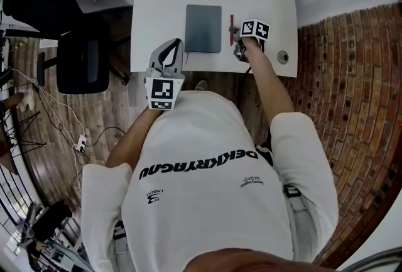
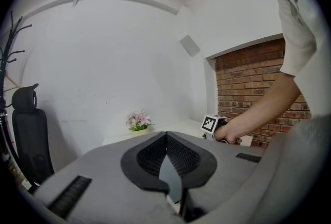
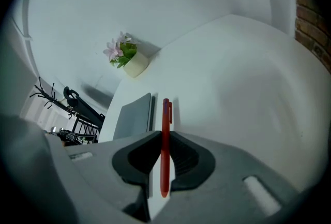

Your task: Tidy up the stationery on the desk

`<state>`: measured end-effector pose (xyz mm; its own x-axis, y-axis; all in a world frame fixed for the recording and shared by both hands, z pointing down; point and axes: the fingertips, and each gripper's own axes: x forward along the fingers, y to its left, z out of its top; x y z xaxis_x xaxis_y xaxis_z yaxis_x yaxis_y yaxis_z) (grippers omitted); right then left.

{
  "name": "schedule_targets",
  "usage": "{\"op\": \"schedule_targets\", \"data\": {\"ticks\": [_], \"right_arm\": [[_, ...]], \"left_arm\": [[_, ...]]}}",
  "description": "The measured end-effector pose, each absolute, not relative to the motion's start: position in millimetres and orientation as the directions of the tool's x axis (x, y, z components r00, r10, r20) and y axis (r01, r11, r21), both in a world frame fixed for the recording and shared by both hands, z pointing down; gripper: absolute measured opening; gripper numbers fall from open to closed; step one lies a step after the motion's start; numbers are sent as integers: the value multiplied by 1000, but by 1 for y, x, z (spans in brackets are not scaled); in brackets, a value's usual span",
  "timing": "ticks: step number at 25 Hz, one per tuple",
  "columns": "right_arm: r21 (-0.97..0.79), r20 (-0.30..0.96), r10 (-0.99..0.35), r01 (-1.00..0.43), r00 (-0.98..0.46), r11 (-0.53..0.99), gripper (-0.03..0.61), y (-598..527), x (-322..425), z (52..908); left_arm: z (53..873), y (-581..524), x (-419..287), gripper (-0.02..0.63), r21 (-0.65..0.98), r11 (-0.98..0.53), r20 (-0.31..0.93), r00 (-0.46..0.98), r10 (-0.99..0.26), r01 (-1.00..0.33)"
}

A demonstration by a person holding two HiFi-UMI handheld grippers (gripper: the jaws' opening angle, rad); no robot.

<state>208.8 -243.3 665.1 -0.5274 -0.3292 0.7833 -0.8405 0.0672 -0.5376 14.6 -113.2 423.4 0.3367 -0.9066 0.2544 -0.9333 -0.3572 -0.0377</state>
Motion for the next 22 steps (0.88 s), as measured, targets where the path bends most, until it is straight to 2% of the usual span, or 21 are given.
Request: {"op": "schedule_targets", "data": {"ticks": [22], "right_arm": [[-404, 853, -308, -907, -421, 122, 52, -249, 176, 679]], "left_arm": [[432, -112, -11, -2, -23, -320, 273, 302, -913, -947]]}}
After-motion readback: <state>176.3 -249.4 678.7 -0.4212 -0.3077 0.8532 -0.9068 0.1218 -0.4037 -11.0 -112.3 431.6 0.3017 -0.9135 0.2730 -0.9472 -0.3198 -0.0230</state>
